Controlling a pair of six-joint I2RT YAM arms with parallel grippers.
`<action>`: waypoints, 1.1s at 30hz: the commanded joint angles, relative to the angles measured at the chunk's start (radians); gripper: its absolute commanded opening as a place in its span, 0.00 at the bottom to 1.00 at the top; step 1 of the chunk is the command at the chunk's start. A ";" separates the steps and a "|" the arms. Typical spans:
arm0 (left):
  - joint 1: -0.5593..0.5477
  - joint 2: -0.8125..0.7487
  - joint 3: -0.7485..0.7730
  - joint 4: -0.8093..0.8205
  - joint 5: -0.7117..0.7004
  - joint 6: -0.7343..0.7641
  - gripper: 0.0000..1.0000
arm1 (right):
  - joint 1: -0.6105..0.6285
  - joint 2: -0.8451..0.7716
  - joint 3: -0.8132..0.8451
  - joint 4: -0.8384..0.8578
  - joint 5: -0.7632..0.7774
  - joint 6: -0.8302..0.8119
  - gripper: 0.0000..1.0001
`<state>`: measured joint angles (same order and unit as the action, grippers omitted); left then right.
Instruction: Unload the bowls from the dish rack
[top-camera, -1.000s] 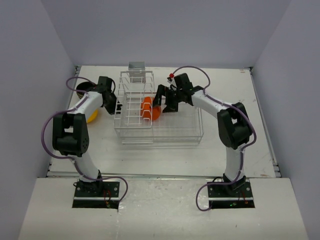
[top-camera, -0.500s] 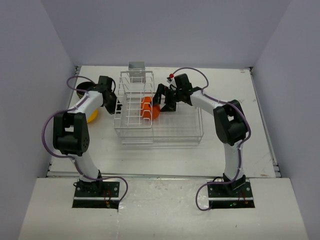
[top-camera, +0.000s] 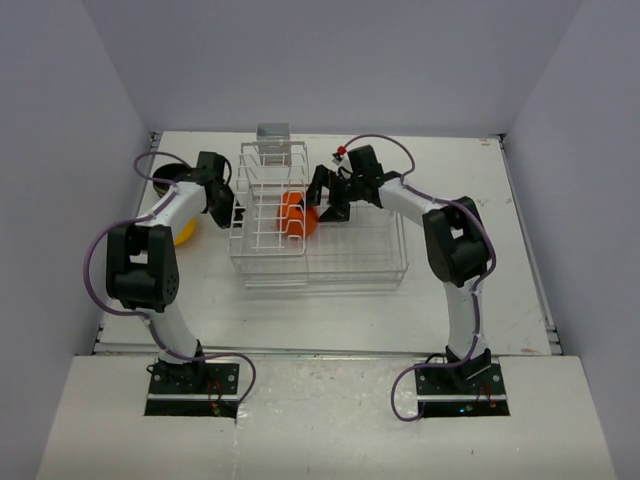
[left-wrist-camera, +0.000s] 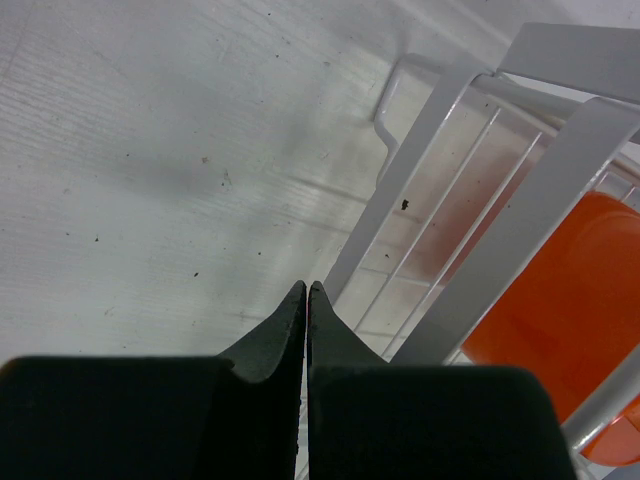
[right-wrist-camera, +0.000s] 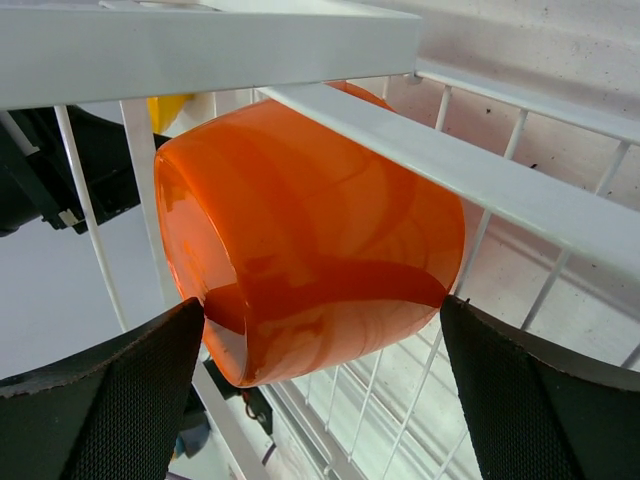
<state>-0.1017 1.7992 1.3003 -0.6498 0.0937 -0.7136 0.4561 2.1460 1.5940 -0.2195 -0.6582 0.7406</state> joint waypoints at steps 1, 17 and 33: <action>-0.024 0.005 0.033 0.006 0.034 0.008 0.00 | -0.007 0.043 0.040 -0.037 0.043 -0.044 0.99; -0.024 0.012 0.039 0.012 0.043 0.005 0.00 | 0.027 0.104 0.149 -0.073 -0.099 -0.086 0.99; -0.024 -0.006 0.028 0.007 0.032 0.003 0.00 | 0.058 -0.119 -0.051 0.037 -0.063 -0.083 0.99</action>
<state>-0.1101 1.8034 1.3029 -0.6506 0.1001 -0.7136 0.5106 2.1242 1.5627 -0.2169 -0.7414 0.6788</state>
